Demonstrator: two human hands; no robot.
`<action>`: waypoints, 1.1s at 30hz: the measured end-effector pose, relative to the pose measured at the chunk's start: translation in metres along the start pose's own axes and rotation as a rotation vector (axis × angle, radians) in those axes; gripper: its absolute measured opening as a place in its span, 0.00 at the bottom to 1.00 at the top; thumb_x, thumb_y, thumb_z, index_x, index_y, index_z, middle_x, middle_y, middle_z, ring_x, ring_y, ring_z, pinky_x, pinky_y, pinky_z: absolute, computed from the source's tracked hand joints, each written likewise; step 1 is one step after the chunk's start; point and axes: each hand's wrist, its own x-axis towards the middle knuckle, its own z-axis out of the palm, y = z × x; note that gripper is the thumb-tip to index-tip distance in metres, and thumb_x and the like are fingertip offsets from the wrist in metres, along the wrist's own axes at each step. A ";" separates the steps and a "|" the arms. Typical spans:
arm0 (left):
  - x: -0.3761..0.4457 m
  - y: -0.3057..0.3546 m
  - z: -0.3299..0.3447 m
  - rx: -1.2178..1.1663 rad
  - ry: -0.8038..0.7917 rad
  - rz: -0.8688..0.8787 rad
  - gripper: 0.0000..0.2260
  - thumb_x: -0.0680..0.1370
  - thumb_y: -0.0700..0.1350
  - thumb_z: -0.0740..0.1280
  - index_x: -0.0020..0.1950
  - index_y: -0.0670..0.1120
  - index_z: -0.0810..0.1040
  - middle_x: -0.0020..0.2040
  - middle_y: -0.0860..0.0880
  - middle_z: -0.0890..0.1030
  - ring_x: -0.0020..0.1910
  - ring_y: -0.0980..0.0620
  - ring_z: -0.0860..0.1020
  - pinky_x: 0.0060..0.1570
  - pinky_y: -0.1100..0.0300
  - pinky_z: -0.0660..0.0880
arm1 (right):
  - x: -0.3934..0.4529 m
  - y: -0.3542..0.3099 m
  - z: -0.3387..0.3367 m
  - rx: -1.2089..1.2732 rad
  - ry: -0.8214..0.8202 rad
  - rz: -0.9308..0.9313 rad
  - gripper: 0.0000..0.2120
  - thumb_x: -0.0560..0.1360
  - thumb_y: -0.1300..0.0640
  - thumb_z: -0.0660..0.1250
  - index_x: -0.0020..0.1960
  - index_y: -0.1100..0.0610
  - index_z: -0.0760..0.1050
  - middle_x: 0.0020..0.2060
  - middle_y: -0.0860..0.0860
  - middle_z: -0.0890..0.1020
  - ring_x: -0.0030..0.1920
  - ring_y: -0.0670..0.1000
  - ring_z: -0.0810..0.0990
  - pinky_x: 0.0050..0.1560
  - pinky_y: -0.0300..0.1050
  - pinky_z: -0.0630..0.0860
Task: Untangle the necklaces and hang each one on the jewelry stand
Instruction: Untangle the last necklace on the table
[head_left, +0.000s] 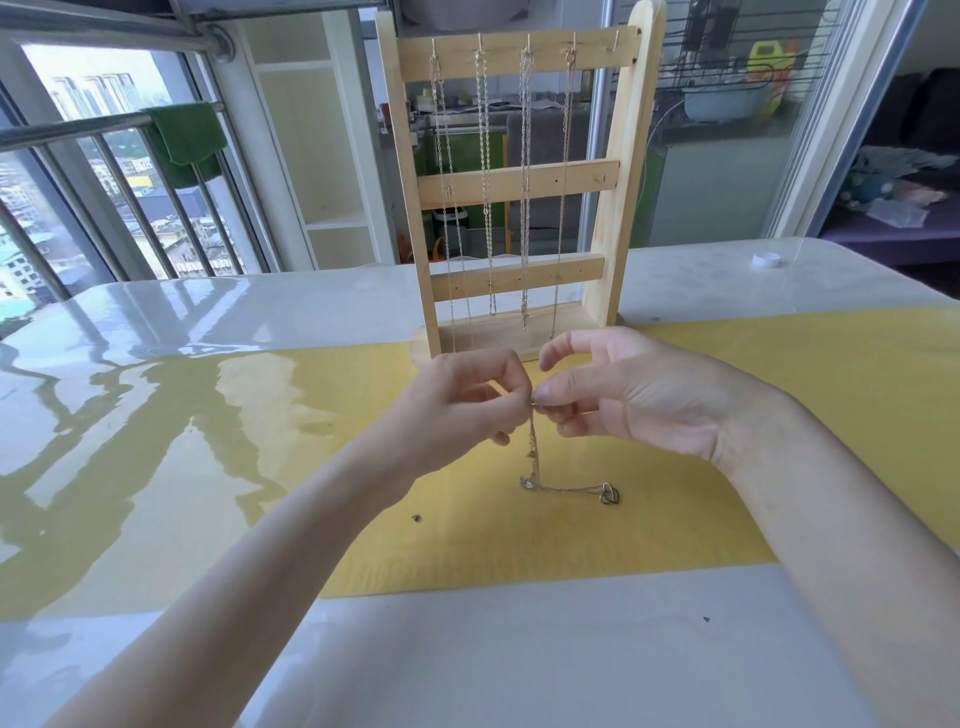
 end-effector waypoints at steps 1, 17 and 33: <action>-0.001 0.000 0.000 -0.078 -0.028 -0.058 0.04 0.67 0.44 0.65 0.33 0.46 0.74 0.32 0.52 0.75 0.34 0.56 0.74 0.40 0.63 0.74 | 0.001 0.000 0.000 0.010 0.036 -0.019 0.12 0.71 0.69 0.68 0.49 0.58 0.69 0.29 0.51 0.77 0.31 0.48 0.73 0.34 0.38 0.74; 0.004 0.005 -0.003 -0.661 0.174 -0.174 0.20 0.75 0.36 0.54 0.25 0.50 0.71 0.33 0.52 0.76 0.32 0.55 0.74 0.39 0.63 0.75 | 0.003 0.001 -0.009 -0.155 0.023 -0.103 0.07 0.76 0.67 0.64 0.48 0.67 0.81 0.30 0.52 0.74 0.32 0.45 0.71 0.34 0.35 0.73; 0.007 -0.001 0.009 -1.020 0.131 -0.312 0.06 0.79 0.38 0.57 0.42 0.43 0.69 0.34 0.46 0.72 0.30 0.51 0.75 0.37 0.58 0.80 | 0.009 0.007 0.003 0.008 -0.051 -0.087 0.13 0.79 0.60 0.59 0.36 0.59 0.70 0.33 0.52 0.74 0.33 0.48 0.73 0.40 0.41 0.73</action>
